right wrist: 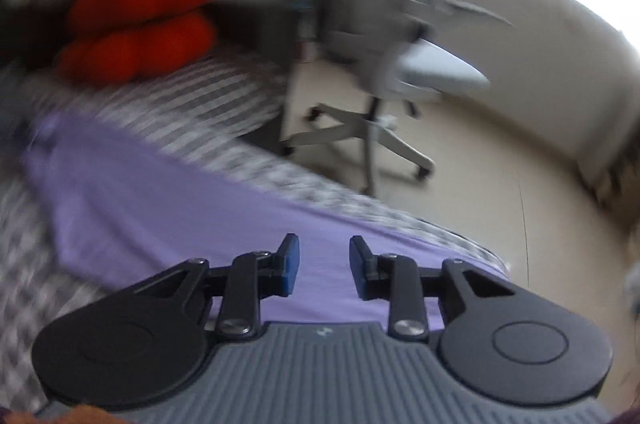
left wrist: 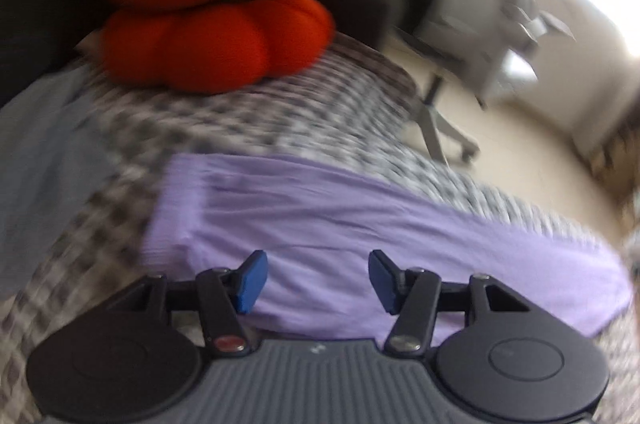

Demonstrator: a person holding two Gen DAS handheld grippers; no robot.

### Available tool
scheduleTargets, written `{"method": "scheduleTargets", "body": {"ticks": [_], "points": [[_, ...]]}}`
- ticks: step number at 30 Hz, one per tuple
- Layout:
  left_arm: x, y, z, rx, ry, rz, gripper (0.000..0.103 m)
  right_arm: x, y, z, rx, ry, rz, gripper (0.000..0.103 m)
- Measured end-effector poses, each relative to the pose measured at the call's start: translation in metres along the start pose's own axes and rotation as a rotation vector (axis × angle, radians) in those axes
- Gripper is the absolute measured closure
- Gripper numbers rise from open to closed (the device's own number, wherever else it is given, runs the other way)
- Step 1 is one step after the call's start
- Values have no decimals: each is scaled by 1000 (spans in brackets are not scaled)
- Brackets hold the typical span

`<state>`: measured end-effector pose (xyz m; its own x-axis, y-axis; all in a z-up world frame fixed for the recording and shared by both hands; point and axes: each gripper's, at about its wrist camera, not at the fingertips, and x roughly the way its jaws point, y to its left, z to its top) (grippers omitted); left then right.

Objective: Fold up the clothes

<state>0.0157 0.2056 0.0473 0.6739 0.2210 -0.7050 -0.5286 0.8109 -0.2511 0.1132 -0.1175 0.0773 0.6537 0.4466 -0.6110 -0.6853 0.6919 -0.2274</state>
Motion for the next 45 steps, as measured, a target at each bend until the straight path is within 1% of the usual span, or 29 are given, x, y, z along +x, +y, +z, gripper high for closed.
{"method": "scheduleTargets", "body": {"ticks": [2, 4, 5, 6, 8, 10, 11, 12, 15, 16, 18, 22, 25, 30, 32, 38, 40, 44, 45], "points": [[-5, 25, 4, -107, -1, 8, 47, -3, 50, -4, -124, 5, 45, 71], [-7, 49, 4, -207, 11, 35, 47, -3, 86, -10, -202, 6, 83, 71], [-7, 56, 4, -232, 19, 37, 48, -2, 101, -14, -233, 7, 97, 71], [-8, 64, 3, -256, 27, 39, 51, -1, 115, -17, -263, 7, 110, 71], [-10, 75, 0, -297, 34, 47, 52, 5, 132, -26, -309, 5, 135, 71], [-13, 84, -4, -332, 32, 48, 52, 9, 144, -28, -324, 24, 173, 71], [-14, 89, -5, -350, 30, 43, 52, 12, 145, -28, -291, 39, 209, 71], [-15, 94, -6, -368, 29, 38, 52, 16, 141, -25, -221, 70, 256, 71], [-17, 103, -6, -379, 12, 70, 52, 30, 123, -20, 9, 143, 354, 71], [-15, 105, -5, -378, 11, 62, 52, 33, 119, -20, 19, 135, 353, 71], [-6, 104, -4, -380, 34, 35, 52, 38, 114, -19, 28, 114, 346, 71], [11, 98, -4, -395, 96, 12, 52, 50, 108, -17, 25, 61, 335, 70], [23, 98, -5, -448, 142, -45, 51, 47, 114, -21, 34, 20, 318, 70], [33, 106, -9, -530, 147, -104, 51, 47, 120, -22, 71, -21, 314, 70], [35, 107, -7, -529, 139, -111, 51, 47, 119, -21, 73, -38, 314, 71], [38, 97, -2, -433, 114, -56, 71, 40, 130, -21, -56, -88, 265, 70], [38, 95, -2, -413, 106, -47, 78, 38, 129, -18, -60, -97, 264, 70], [33, 96, -1, -414, 75, -45, 83, 40, 128, -17, -54, -94, 276, 70], [31, 97, -1, -418, 63, -46, 84, 43, 129, -17, -59, -84, 276, 72]]}}
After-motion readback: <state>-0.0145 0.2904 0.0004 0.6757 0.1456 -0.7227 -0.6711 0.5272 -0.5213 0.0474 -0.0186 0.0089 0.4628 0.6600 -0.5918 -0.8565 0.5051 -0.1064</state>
